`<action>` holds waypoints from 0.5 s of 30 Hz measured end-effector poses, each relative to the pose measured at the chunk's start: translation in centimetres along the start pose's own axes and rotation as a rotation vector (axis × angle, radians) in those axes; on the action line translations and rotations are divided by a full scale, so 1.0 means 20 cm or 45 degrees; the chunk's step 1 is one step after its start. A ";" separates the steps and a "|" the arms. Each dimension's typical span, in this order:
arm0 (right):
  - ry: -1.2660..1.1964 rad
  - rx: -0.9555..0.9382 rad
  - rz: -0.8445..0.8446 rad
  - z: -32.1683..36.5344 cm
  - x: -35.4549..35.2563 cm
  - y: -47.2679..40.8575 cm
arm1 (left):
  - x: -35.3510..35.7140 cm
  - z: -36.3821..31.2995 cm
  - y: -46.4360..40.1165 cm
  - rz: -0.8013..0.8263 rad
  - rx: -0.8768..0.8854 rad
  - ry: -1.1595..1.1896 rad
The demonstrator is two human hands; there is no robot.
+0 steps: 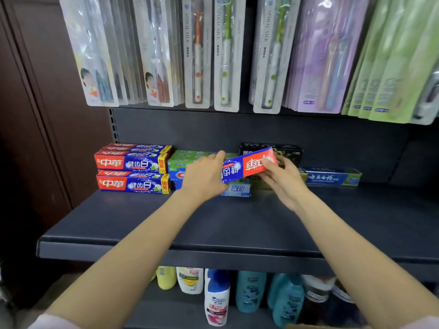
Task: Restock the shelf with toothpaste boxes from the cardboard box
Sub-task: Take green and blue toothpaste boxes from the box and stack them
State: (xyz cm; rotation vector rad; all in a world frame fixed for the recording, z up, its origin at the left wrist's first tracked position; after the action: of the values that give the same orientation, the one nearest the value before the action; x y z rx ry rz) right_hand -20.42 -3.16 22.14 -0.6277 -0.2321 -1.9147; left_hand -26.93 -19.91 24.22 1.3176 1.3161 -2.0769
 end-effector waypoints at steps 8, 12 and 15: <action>-0.114 0.045 0.048 0.15 -0.28 0.12 | -0.03 -0.57 -0.05 0.169 0.018 0.380; 0.309 -0.090 0.087 0.32 -0.38 0.13 | -0.04 -0.70 -0.04 0.228 -0.024 1.125; 0.734 -0.172 0.262 0.39 -0.38 0.11 | -0.11 -0.70 -0.04 -0.043 -0.159 1.433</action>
State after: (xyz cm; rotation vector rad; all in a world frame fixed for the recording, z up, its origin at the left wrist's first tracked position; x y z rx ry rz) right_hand -13.54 5.35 24.51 -0.1575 0.3192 -1.8358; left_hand -19.08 -8.06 24.53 2.5427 1.7806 -1.1492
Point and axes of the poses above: each hand's wrist, its own y-axis away from the middle knuckle, its own x-axis out of the palm, z = x × y, the point moved 4 cm from there along -y, towards the middle knuckle, and after that the axes turned 15 degrees about -y, right-handed, at the moved point
